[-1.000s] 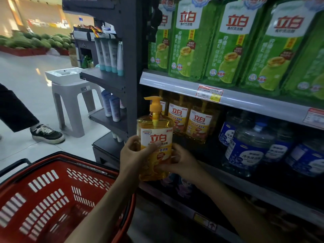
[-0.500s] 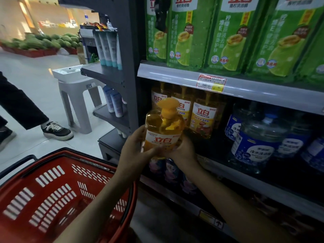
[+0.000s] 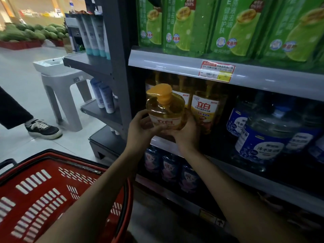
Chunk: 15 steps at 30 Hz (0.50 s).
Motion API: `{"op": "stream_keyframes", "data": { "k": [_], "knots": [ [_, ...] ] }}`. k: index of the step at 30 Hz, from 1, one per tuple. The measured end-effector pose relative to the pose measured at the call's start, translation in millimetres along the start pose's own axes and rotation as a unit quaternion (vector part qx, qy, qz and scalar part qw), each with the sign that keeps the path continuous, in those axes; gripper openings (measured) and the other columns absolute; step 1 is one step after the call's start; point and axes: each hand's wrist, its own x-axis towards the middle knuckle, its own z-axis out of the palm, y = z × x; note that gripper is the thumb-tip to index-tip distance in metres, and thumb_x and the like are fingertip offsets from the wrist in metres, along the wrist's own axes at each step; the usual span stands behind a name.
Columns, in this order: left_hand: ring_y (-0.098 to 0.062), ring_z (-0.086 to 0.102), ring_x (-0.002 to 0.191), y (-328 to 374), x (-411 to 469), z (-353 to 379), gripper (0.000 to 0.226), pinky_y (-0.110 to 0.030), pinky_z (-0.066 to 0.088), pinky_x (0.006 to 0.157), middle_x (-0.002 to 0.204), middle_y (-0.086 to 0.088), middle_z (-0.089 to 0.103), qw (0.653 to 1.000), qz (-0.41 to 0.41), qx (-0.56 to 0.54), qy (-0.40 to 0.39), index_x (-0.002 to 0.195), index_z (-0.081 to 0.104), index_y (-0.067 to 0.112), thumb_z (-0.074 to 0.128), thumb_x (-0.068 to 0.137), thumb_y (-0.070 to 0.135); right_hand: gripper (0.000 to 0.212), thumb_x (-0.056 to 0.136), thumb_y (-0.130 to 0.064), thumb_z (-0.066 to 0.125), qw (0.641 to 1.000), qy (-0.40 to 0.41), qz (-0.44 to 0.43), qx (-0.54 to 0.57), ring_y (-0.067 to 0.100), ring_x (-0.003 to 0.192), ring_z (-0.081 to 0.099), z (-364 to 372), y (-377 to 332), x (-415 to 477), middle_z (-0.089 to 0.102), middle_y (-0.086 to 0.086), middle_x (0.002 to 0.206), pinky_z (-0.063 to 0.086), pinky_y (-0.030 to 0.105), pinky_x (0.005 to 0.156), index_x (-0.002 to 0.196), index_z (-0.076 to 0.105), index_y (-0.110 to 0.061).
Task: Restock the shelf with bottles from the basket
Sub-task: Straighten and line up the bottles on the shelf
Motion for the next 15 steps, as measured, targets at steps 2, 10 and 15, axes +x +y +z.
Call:
{"op": "stream_keyframes", "data": {
  "k": [2,10,15],
  "knots": [
    [-0.009,0.072,0.107,-3.8,8.0,4.0,0.056,-0.029,0.062,0.086,0.115,0.002,0.076,1.000,0.012,0.007,-0.014,0.131,0.061,0.014,0.084,0.081,0.006,0.072,0.067,-0.013,0.094,0.999,0.009,0.031,0.013,0.011,0.118,0.057,0.4,1.8,3.4,0.063,-0.012,0.121,0.047,0.019,0.083,0.130,0.059,-0.020],
    [-0.014,0.075,0.103,-13.4,21.1,17.3,0.046,-0.024,0.061,0.081,0.110,-0.002,0.079,0.998,-0.012,-0.051,-0.022,0.128,0.068,0.010,0.082,0.085,0.007,0.066,0.070,-0.013,0.092,0.998,0.021,0.048,-0.028,0.002,0.106,0.055,-0.8,17.3,11.0,0.062,-0.018,0.110,0.038,0.008,0.069,0.127,0.061,-0.026],
    [-0.005,0.075,0.096,-16.7,28.3,28.8,0.047,-0.023,0.061,0.078,0.104,0.005,0.078,0.996,-0.043,-0.079,0.009,0.125,0.065,0.012,0.086,0.082,0.012,0.067,0.071,-0.018,0.092,0.996,0.035,0.059,-0.061,0.015,0.112,0.065,1.7,21.3,13.6,0.069,-0.007,0.121,0.048,0.023,0.076,0.130,0.060,-0.025]
  ]
}}
